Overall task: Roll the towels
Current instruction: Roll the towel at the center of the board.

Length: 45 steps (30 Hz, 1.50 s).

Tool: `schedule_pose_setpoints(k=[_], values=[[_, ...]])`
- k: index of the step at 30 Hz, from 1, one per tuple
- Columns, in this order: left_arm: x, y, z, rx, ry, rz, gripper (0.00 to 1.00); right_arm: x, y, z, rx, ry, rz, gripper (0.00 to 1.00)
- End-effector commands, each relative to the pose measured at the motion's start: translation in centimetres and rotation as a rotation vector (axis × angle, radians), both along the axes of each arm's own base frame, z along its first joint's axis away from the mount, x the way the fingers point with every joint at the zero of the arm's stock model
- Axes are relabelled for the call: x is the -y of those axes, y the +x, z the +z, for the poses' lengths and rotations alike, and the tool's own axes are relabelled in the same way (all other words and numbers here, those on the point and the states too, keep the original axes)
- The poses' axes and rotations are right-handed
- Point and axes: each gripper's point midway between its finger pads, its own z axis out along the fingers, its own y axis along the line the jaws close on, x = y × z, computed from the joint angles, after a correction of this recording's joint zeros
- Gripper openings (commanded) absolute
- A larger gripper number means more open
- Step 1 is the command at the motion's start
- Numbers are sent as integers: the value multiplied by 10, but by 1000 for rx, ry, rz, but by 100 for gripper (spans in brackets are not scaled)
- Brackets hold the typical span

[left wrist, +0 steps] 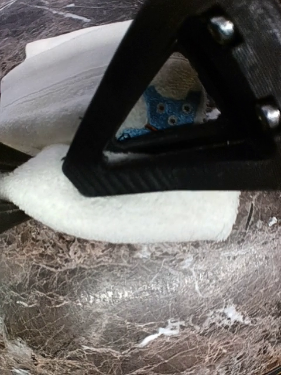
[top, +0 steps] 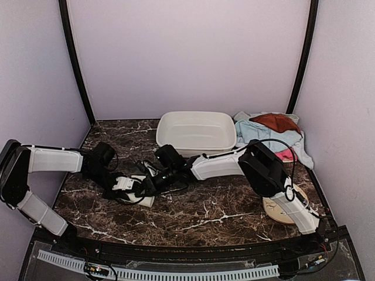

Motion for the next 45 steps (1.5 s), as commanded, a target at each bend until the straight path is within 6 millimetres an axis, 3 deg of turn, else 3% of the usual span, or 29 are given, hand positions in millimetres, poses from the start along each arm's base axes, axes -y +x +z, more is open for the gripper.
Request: schedule_pose_setpoints(k=[1, 5, 10, 13, 16, 20, 24, 28, 32, 36, 45], values=[[-4, -24, -11, -182, 35, 30, 6, 21, 29, 5, 143, -70, -145, 21], [-2, -39, -4, -287, 10, 45, 4, 53, 58, 30, 267, -78, -262, 28], [2, -54, 5, -422, -19, 71, 3, 99, 69, 51, 519, -124, -343, 32], [2, -61, 6, -480, -26, 81, 3, 119, 54, 76, 698, -45, -328, 34], [0, -64, 5, -541, -12, 103, 4, 128, 25, 73, 868, -26, -240, 36], [-1, -59, 5, -633, -4, 152, 4, 108, -21, 66, 1067, -35, -61, 36], [-2, -57, 6, -720, 6, 183, 4, 87, -67, 41, 1252, -109, 149, 36], [-6, -62, -1, -779, 47, 192, 4, 57, -86, 43, 1421, -112, 231, 36], [-8, -59, -8, -791, 73, 207, 4, 31, -86, 43, 1483, -80, 264, 37], [-8, -54, -8, -773, 76, 210, 4, 12, -74, 31, 1554, -100, 285, 37], [-10, -56, -7, -761, 76, 187, 8, 1, -43, -2, 1591, -177, 316, 37]])
